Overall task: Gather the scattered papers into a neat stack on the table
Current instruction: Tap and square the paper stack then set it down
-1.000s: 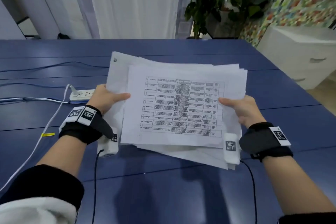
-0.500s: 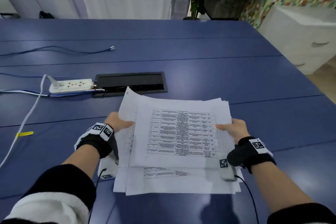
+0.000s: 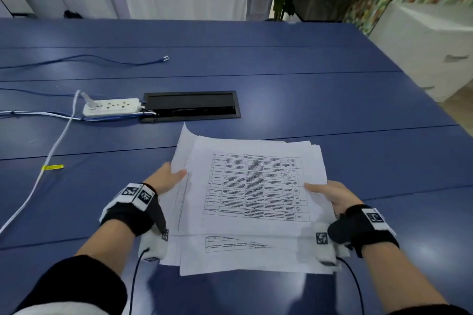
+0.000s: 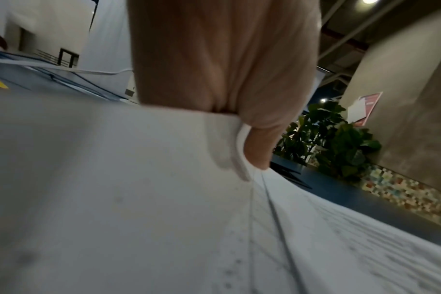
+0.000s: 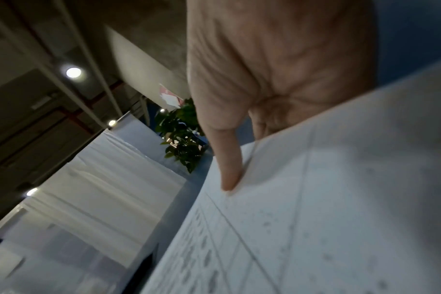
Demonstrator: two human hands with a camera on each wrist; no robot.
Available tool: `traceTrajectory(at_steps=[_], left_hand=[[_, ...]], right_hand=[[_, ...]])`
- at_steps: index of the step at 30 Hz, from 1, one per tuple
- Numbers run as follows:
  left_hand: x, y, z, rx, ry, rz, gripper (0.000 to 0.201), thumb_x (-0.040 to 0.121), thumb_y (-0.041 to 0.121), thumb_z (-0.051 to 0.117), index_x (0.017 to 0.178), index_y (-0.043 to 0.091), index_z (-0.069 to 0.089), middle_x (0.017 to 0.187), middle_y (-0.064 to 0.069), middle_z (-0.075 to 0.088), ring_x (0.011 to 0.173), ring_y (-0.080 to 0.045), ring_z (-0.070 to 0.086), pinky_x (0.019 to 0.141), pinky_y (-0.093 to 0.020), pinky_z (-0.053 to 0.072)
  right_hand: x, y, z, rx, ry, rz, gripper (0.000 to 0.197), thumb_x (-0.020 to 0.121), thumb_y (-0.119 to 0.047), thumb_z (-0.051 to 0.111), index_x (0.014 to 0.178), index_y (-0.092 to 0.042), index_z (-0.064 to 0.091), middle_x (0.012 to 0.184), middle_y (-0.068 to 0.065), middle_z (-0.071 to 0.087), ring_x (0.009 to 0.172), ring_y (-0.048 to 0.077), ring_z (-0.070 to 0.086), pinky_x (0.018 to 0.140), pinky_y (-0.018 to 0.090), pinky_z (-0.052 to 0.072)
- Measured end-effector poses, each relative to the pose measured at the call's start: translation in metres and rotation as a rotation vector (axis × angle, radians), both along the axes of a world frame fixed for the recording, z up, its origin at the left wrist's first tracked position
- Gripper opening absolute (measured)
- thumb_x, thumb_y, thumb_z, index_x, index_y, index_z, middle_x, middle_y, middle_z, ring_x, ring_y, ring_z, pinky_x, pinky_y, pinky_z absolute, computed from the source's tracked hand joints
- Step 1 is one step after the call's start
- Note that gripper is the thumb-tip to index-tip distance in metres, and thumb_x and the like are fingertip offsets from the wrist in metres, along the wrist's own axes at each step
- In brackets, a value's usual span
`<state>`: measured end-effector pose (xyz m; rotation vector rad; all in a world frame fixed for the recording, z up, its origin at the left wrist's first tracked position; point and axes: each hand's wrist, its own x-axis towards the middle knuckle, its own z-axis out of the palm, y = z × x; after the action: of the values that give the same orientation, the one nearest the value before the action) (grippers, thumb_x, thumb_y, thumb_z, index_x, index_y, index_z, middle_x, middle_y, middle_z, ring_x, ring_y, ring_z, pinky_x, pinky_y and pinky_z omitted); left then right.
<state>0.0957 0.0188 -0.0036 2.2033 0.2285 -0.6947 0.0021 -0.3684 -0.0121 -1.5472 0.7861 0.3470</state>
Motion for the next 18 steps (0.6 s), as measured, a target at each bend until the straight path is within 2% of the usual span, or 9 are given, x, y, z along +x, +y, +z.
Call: traceTrajectory(at_steps=[2,4,6,9,11,13,15,17,18], left_hand=[[-0.007,0.001,-0.006,0.038,0.025,0.026,0.067,0.090,0.037,0.053,0.139,-0.001,0.029,0.144,-0.014,0.038,0.131,-0.031,0.041,0.108,-0.038,0.033],[-0.010,0.002,-0.009,0.062,0.023,0.057,0.072,0.089,0.038,0.056,0.139,-0.004,0.026,0.145,-0.016,0.036,0.132,-0.032,0.039,0.108,-0.039,0.033],[-0.010,0.004,-0.007,-0.013,-0.004,0.092,0.065,0.086,0.037,0.060,0.134,-0.002,0.042,0.137,-0.014,0.049,0.124,-0.031,0.049,0.104,-0.036,0.038],[-0.016,0.011,-0.005,-0.192,-0.083,0.232,0.044,0.085,0.020,0.066,0.122,0.000,0.057,0.122,-0.010,0.060,0.112,-0.025,0.056,0.095,-0.030,0.040],[-0.023,0.016,0.001,-0.373,-0.084,0.340,0.045,0.081,0.018,0.070,0.122,0.003,0.057,0.118,-0.006,0.060,0.108,-0.019,0.055,0.094,-0.028,0.037],[-0.029,0.022,0.010,-0.520,-0.048,0.374,0.040,0.079,0.019,0.072,0.115,0.005,0.060,0.113,-0.006,0.064,0.100,-0.017,0.059,0.091,-0.028,0.038],[-0.028,0.027,0.016,-0.610,-0.046,0.403,0.035,0.074,0.019,0.077,0.105,0.007,0.065,0.108,-0.008,0.068,0.098,-0.020,0.062,0.093,-0.031,0.041],[-0.025,0.032,0.020,-0.675,-0.117,0.468,0.041,0.068,0.014,0.079,0.105,0.004,0.066,0.113,-0.015,0.067,0.105,-0.025,0.062,0.100,-0.039,0.043],[-0.023,0.033,0.026,-0.693,-0.176,0.502,0.046,0.066,0.011,0.079,0.109,0.000,0.065,0.114,-0.017,0.066,0.107,-0.027,0.062,0.102,-0.042,0.043]], right_hand=[[-0.005,0.007,-0.002,0.049,-0.038,0.055,0.040,0.077,-0.006,0.073,0.116,-0.005,0.064,0.117,0.011,0.068,0.108,0.030,0.064,0.104,0.047,0.042],[-0.006,0.016,0.002,0.024,-0.091,0.024,0.037,0.079,0.000,0.069,0.115,-0.006,0.062,0.119,0.010,0.066,0.104,0.028,0.064,0.096,0.042,0.046],[-0.005,0.022,0.007,-0.035,-0.171,-0.029,0.034,0.081,0.001,0.068,0.113,-0.007,0.061,0.115,0.011,0.066,0.100,0.027,0.063,0.086,0.038,0.049],[-0.005,0.022,0.019,-0.051,-0.283,-0.021,0.027,0.081,-0.004,0.069,0.107,-0.012,0.064,0.114,0.011,0.068,0.105,0.029,0.063,0.100,0.047,0.046],[-0.004,0.020,0.031,0.006,-0.357,-0.020,0.029,0.077,-0.012,0.074,0.105,-0.014,0.065,0.113,0.010,0.069,0.106,0.029,0.064,0.102,0.049,0.044],[-0.002,0.019,0.044,0.058,-0.422,-0.004,0.059,0.054,-0.036,0.088,0.105,-0.015,0.067,0.110,0.008,0.071,0.105,0.027,0.066,0.099,0.045,0.046],[0.003,0.021,0.055,0.076,-0.495,0.013,0.081,0.034,-0.049,0.091,0.104,-0.015,0.067,0.108,0.005,0.073,0.103,0.023,0.068,0.093,0.040,0.048],[0.010,0.026,0.068,0.066,-0.565,0.032,0.078,0.037,-0.049,0.090,0.103,-0.015,0.067,0.107,0.003,0.073,0.102,0.020,0.068,0.091,0.036,0.052],[0.013,0.028,0.075,0.049,-0.599,0.040,0.066,0.046,-0.045,0.088,0.102,-0.016,0.068,0.105,0.002,0.073,0.101,0.019,0.069,0.090,0.034,0.053]])
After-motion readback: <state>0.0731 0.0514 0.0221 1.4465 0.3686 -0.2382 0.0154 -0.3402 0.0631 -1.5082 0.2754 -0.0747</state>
